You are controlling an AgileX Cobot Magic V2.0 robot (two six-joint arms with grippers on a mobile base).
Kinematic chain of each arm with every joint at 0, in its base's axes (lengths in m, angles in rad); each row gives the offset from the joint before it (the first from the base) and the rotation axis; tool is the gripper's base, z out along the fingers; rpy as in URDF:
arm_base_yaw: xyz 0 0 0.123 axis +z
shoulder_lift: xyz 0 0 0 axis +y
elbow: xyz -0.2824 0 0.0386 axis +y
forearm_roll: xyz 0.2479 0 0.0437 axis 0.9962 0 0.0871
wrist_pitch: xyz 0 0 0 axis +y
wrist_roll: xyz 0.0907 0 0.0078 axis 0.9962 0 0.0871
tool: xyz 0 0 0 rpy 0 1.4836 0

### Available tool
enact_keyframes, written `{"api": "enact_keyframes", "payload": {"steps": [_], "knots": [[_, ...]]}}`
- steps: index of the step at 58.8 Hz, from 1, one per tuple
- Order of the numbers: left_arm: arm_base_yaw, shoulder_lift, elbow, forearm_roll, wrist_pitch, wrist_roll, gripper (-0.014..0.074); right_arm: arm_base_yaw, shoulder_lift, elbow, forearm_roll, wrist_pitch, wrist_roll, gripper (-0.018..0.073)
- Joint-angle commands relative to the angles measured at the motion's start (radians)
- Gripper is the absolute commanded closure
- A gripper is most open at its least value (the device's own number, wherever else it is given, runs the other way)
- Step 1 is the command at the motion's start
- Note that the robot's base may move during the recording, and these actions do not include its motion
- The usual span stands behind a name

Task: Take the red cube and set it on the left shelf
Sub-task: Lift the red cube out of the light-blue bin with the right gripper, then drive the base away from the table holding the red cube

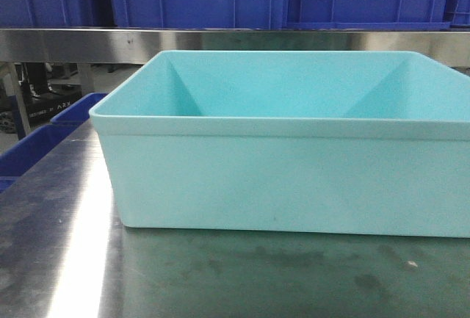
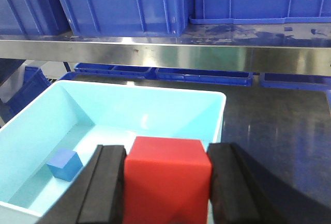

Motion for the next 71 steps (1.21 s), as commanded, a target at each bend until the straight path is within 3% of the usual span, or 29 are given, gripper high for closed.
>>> {"api": "enact_keyframes", "payload": {"steps": [1,71], "knots": [[-0.004,-0.014,0.023,-0.003,-0.088,-0.001,0.0495,-0.005,0.003,-0.029,-0.009,-0.087,-0.006,0.0494],[-0.004,-0.014,0.023,-0.003,-0.088,-0.001,0.0495,-0.005,0.003,-0.029,-0.009,-0.087,-0.006,0.0494]]}}
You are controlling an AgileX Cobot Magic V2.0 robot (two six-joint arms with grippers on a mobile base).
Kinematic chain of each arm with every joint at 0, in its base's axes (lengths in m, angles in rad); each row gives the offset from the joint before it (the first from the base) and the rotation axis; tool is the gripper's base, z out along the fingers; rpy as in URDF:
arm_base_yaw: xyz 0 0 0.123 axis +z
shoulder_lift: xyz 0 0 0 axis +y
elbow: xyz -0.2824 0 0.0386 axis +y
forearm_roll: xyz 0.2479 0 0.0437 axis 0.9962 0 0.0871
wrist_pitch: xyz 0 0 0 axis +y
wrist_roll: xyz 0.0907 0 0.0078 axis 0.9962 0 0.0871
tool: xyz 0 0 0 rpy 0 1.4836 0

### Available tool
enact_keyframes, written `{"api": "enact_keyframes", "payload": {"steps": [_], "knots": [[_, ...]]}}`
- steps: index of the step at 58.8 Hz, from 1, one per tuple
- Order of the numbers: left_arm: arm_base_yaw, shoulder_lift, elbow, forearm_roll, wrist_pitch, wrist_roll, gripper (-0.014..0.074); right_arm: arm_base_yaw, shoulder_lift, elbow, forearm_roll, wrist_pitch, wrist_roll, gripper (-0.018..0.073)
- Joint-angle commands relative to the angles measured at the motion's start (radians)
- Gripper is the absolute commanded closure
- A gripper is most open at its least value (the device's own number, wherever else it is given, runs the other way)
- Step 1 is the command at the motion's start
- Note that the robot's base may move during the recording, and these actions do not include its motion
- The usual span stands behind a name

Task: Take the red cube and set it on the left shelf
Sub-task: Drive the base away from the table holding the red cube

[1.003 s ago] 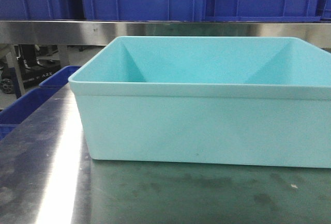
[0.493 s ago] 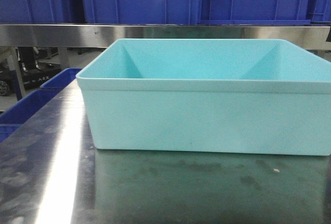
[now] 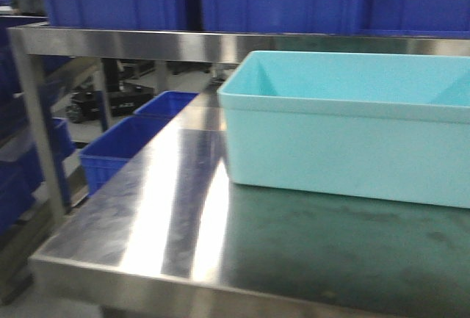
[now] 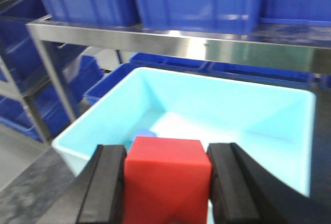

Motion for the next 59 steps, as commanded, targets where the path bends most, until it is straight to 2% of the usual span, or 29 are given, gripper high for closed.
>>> {"api": "enact_keyframes", "payload": {"steps": [1,59], "knots": [[-0.004,-0.014,0.023,-0.003,-0.088,-0.001,0.0495,-0.005,0.003,-0.029,-0.009,-0.087,-0.006,0.0494],[-0.004,-0.014,0.023,-0.003,-0.088,-0.001,0.0495,-0.005,0.003,-0.029,-0.009,-0.087,-0.006,0.0494]]}}
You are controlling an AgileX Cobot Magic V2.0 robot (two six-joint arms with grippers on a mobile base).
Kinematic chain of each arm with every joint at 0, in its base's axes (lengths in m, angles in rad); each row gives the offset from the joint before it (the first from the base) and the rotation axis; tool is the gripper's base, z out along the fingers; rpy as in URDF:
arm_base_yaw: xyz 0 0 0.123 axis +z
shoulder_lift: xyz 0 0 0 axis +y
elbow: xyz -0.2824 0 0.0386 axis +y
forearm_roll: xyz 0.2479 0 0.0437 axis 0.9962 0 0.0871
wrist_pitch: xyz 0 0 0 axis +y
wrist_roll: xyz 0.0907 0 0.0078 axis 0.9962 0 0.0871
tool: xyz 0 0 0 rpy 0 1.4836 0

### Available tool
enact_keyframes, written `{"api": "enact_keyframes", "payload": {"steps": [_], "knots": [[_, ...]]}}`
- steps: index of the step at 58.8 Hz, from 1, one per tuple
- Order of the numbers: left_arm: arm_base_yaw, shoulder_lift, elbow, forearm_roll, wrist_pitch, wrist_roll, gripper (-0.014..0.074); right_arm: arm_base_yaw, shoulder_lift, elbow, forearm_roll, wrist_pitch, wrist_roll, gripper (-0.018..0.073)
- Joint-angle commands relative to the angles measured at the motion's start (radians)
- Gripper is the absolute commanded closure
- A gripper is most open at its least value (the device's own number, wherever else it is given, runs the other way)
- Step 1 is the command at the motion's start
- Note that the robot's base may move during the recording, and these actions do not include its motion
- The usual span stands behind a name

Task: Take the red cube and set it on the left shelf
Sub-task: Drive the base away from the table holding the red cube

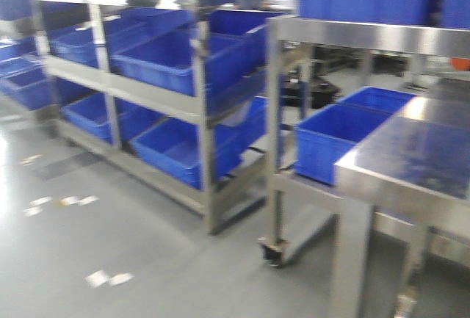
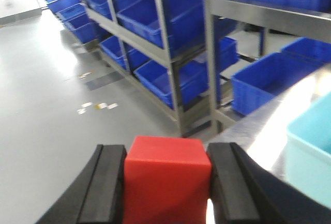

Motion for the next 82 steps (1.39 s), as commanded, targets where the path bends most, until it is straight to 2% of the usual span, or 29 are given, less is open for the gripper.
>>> {"api": "enact_keyframes", "payload": {"steps": [1,82], "knots": [[-0.004,-0.014,0.023,-0.009,-0.088,-0.001,0.0495,-0.005,0.003,-0.029,-0.009,-0.087,-0.006,0.0494],[-0.004,-0.014,0.023,-0.003,-0.088,-0.001,0.0495,-0.005,0.003,-0.029,-0.009,-0.087,-0.006,0.0494]]}}
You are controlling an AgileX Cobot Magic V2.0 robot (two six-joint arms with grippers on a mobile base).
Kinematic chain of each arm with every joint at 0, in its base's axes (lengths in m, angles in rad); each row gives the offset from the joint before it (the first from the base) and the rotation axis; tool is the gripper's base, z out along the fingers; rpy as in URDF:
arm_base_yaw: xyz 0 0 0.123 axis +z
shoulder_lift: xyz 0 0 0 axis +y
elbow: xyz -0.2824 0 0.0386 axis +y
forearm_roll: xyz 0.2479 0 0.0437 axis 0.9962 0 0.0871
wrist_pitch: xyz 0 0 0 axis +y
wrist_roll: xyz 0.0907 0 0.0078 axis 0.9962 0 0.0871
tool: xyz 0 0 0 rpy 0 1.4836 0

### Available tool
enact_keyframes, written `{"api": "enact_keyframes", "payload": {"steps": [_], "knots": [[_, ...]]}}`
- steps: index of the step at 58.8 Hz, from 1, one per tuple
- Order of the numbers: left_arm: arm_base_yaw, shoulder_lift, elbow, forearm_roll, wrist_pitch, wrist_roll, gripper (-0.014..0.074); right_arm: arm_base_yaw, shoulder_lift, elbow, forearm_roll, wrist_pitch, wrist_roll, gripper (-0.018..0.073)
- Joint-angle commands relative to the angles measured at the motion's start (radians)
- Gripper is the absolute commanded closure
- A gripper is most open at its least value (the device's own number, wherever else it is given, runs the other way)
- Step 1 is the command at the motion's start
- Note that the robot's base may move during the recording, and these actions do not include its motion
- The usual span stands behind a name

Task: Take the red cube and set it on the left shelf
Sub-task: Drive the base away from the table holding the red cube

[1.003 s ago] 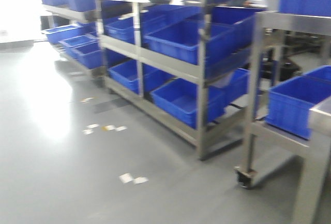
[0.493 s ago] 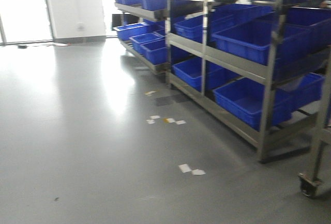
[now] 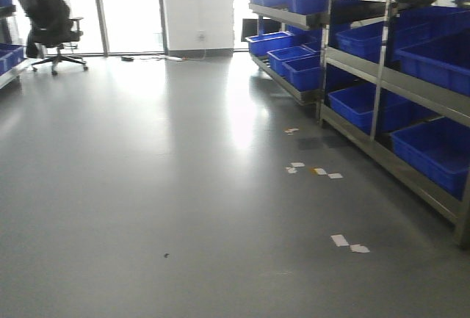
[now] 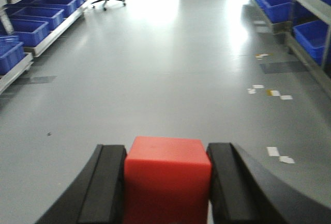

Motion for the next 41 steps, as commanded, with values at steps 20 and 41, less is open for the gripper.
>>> {"api": "enact_keyframes", "payload": {"steps": [20,41], "knots": [[-0.004,-0.014,0.023,-0.009,-0.088,-0.001,0.0495,-0.005,0.003,-0.029,-0.009,-0.087,-0.006,0.0494],[-0.004,-0.014,0.023,-0.003,-0.088,-0.001,0.0495,-0.005,0.003,-0.029,-0.009,-0.087,-0.006,0.0494]]}}
